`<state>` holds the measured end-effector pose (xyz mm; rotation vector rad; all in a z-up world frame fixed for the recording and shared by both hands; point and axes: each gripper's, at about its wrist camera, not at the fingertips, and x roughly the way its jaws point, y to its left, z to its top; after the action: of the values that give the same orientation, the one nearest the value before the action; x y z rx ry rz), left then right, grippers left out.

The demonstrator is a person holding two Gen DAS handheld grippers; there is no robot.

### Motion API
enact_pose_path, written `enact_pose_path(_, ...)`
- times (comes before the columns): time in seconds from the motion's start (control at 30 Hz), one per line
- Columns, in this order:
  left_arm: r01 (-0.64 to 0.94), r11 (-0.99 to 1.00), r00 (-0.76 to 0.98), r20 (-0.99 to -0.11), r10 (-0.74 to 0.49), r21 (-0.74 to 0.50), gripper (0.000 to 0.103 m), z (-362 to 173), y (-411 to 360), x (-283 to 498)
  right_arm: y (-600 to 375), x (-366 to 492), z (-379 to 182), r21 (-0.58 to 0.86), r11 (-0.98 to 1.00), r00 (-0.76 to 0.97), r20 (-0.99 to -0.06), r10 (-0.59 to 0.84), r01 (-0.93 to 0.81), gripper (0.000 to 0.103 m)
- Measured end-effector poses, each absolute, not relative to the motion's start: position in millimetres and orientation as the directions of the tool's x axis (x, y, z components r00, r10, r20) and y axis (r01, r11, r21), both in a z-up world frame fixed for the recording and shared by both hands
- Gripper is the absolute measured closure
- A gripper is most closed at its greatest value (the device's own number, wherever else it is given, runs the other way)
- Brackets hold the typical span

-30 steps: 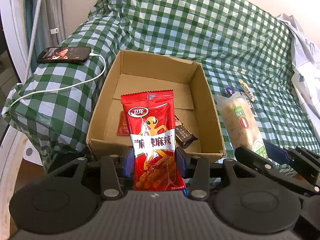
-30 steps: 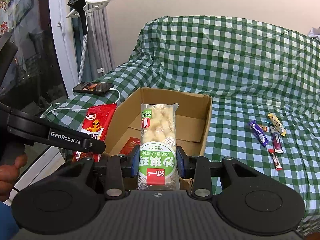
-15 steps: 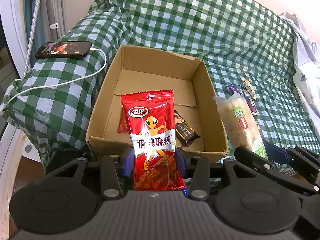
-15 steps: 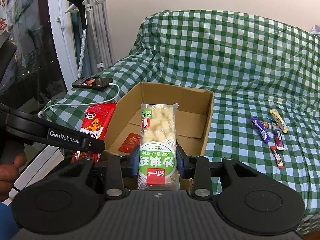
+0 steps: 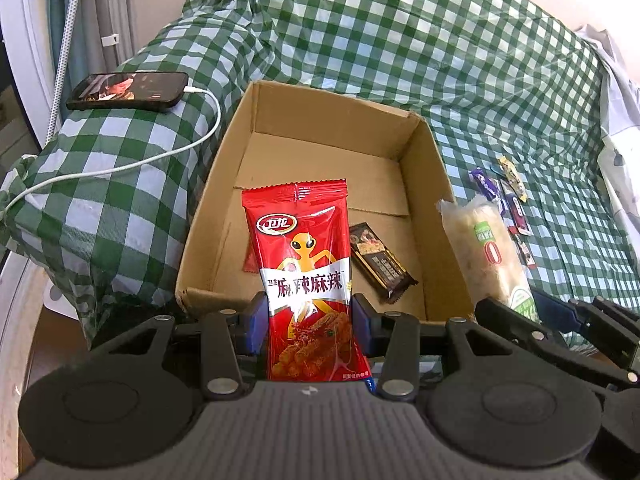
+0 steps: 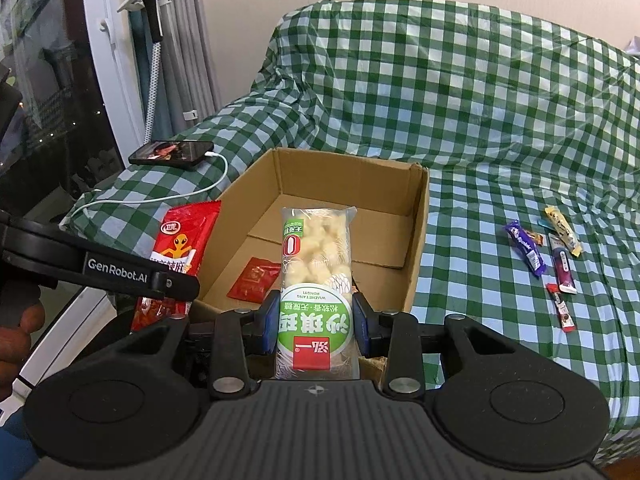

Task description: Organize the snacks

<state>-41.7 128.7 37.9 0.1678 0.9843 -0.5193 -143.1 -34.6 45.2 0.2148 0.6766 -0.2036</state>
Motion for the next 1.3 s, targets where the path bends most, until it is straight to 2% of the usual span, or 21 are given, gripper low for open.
enact_pose_path(0.33,0.474,0.873,0.42,-0.843,-0.337,-0.114,0.054,29,118,-9,-46,-116,35,0.139,0.951,0.735,-0.668,-0.118,0.278,0.065)
enact_pose_path(1.13,0.456,0.889,0.416,-0.872,-0.256,-0.044,0.054,-10,78,59,-80,-46,-9,0.169,0.933,0.673,-0.733,-0.097,0.318,0.065)
enact_pose_path(1.23,0.455,0.89,0.412,-0.88,-0.235,-0.025,0.054,-20,73,64,-80,-40,-16,0.161,0.937,0.664,-0.742,-0.092,0.31,0.081)
enact_pose_path(1.3,0.472,0.881,0.4,-0.887,-0.232,-0.018,0.052,-26,70,68,-82,-34,-23,0.161,0.935,0.653,-0.752,-0.091,0.315,0.081)
